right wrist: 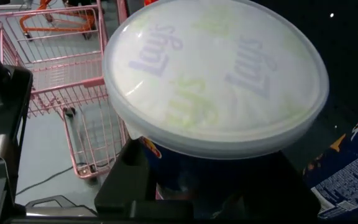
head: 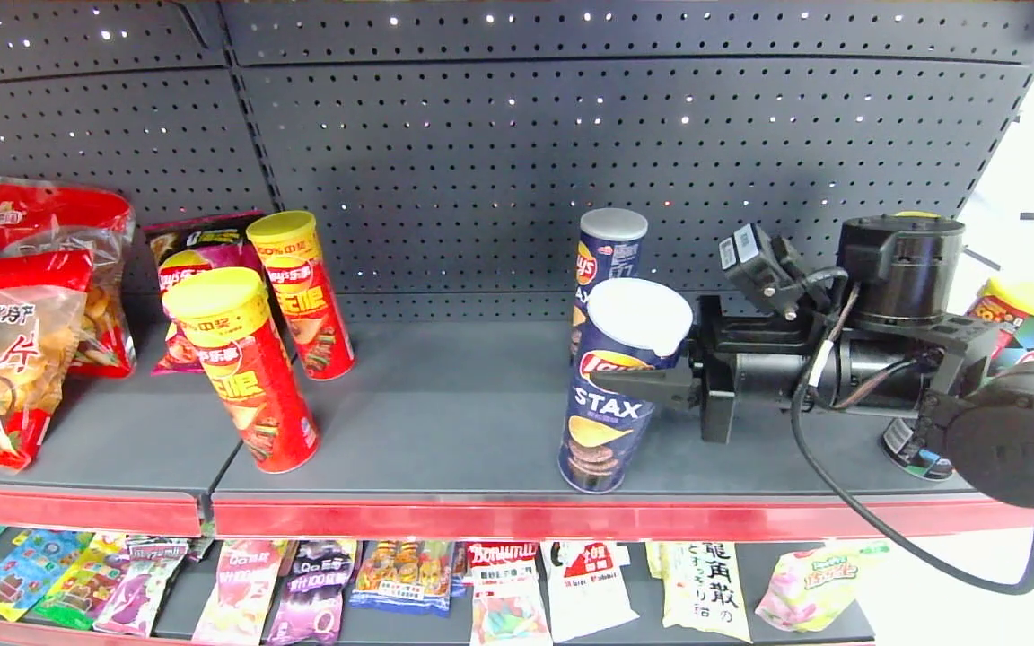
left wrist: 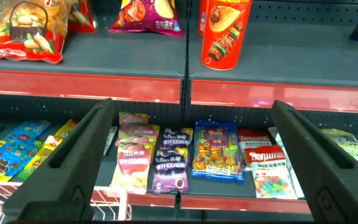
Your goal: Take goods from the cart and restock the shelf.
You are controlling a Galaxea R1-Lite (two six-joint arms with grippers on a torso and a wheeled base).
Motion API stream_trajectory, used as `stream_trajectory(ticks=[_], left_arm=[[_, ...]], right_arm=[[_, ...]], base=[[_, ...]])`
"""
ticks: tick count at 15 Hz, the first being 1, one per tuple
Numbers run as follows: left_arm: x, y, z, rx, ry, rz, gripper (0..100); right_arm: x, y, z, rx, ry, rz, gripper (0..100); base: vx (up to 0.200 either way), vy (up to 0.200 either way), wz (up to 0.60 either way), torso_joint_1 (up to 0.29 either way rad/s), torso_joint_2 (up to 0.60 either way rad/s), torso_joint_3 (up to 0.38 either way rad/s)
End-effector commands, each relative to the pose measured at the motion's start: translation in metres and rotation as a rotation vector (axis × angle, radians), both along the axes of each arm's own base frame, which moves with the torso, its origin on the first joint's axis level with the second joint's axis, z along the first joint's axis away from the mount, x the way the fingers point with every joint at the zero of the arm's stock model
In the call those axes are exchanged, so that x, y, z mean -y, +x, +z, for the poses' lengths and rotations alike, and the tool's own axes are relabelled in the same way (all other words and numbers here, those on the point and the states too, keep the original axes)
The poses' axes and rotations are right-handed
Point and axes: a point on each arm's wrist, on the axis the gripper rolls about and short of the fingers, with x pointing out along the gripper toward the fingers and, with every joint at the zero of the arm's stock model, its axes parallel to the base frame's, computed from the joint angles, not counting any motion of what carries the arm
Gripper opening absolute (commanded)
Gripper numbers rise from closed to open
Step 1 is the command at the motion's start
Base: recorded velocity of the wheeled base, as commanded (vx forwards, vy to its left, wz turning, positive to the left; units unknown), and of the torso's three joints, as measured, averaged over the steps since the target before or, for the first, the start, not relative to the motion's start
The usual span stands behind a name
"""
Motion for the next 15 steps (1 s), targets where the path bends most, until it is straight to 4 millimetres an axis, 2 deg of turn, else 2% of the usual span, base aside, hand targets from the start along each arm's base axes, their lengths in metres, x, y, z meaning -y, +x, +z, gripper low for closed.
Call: stream_trajectory(ticks=[1,9,15], left_arm=[[0.000,0.000,0.000,0.001,0.000,0.000,100],[0.000,0.000,0.000,0.001,0.000,0.000,100],[0.000,0.000,0.000,0.001,0.000,0.000,100]], right_arm=[[0.001,-0.001,-0.001,0.002,-0.003,0.007,0],[0.004,0.013,-0.004,0.003,-0.004,-0.019,0],[0.000,0.014,-0.010,-0.012,-0.009,0.006,0]], base=[[0.000,0.000,0.00,0.000,0.00,0.000],[0.000,0.000,0.00,0.000,0.00,0.000],[0.000,0.000,0.00,0.000,0.00,0.000]])
